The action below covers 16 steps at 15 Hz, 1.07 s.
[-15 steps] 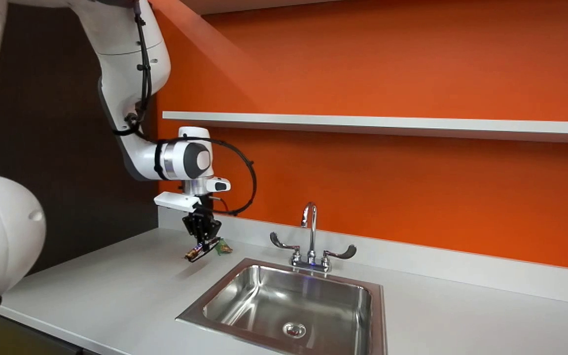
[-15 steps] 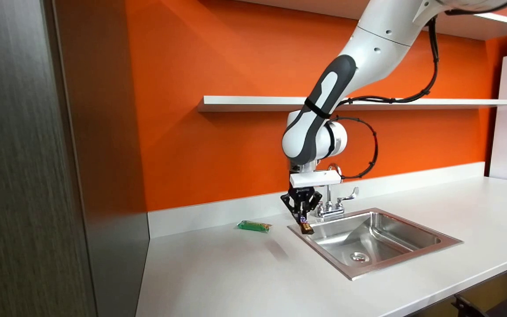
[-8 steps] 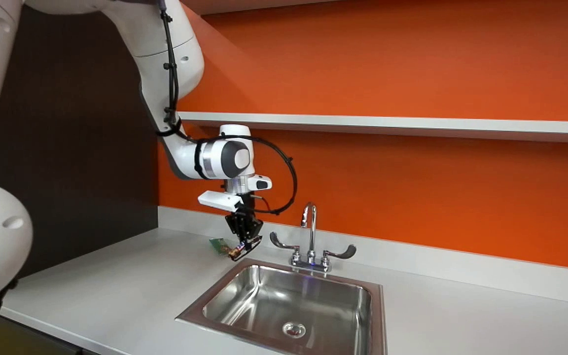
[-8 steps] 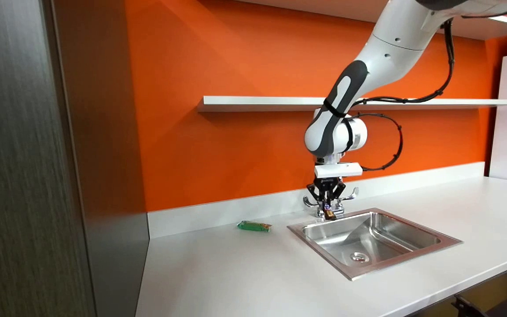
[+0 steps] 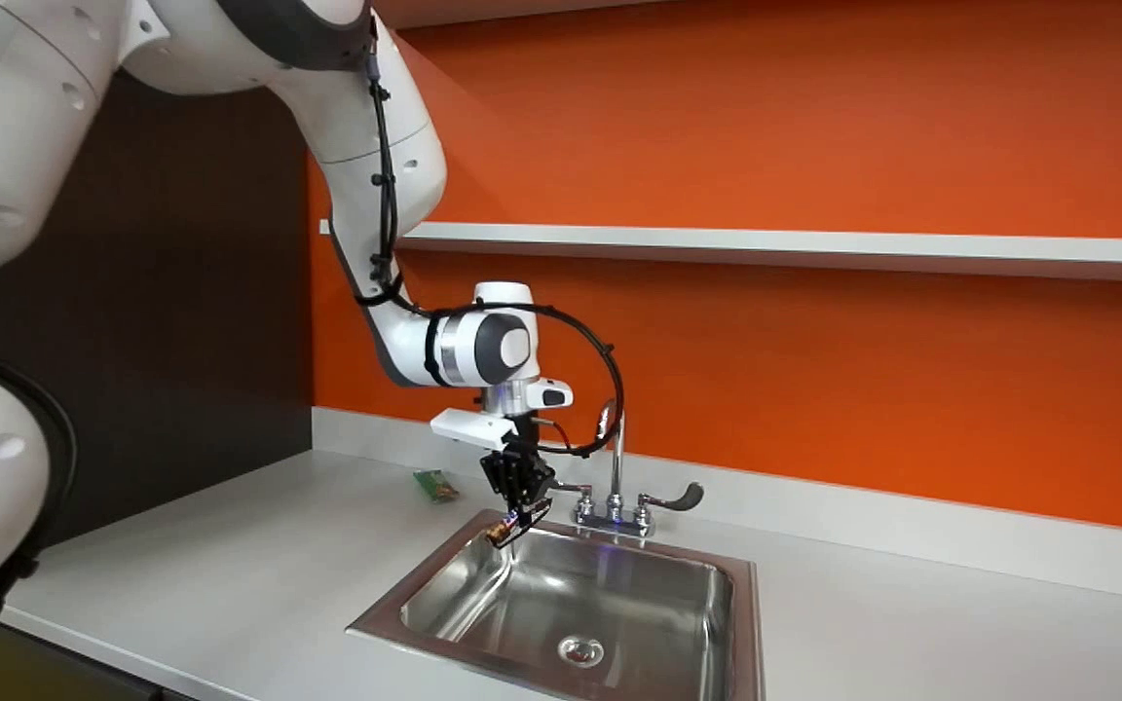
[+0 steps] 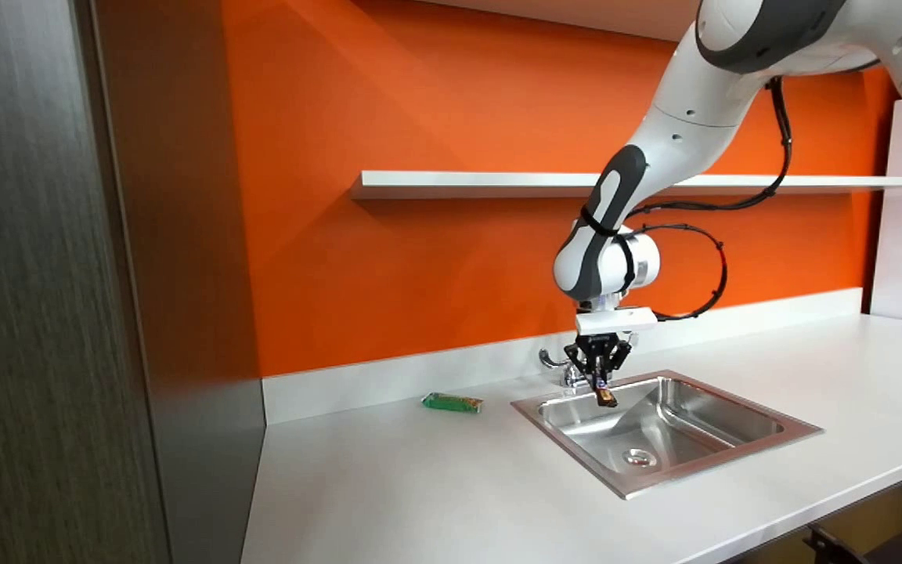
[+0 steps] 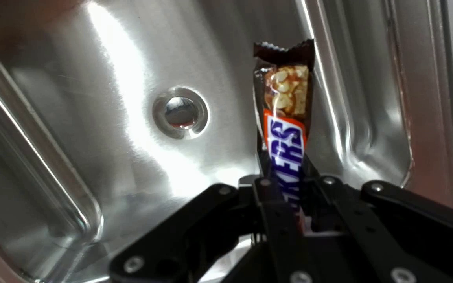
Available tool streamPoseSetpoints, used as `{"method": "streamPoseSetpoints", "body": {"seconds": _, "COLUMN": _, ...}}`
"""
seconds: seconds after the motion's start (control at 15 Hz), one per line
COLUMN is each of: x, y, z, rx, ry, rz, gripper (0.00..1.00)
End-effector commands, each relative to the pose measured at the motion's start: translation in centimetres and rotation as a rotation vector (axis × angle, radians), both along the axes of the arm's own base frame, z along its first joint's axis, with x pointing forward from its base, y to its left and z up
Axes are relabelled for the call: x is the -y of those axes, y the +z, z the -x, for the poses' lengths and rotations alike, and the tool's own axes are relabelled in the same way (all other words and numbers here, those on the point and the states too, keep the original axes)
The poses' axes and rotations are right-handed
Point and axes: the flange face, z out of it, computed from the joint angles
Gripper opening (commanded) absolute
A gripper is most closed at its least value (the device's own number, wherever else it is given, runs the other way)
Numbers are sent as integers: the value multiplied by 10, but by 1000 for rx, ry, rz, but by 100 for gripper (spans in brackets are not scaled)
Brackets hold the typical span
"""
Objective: Put the snickers bar inside the sink
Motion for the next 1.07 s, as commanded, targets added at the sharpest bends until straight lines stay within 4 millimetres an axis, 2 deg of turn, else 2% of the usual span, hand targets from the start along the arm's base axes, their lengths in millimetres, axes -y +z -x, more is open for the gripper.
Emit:
{"method": "streamPoseSetpoints", "body": {"seconds": 0.0, "x": 9, "y": -21, "z": -10, "rx": -16, "ry": -6, "rz": -16, "gripper": 4}}
{"method": "streamPoseSetpoints", "body": {"seconds": 0.47, "x": 21, "y": -65, "z": -1, "rx": -46, "ry": -75, "rz": -48, "gripper": 4}}
{"method": "streamPoseSetpoints", "body": {"seconds": 1.0, "x": 47, "y": -108, "z": 15, "rx": -53, "ry": -146, "rz": -60, "gripper": 4}}
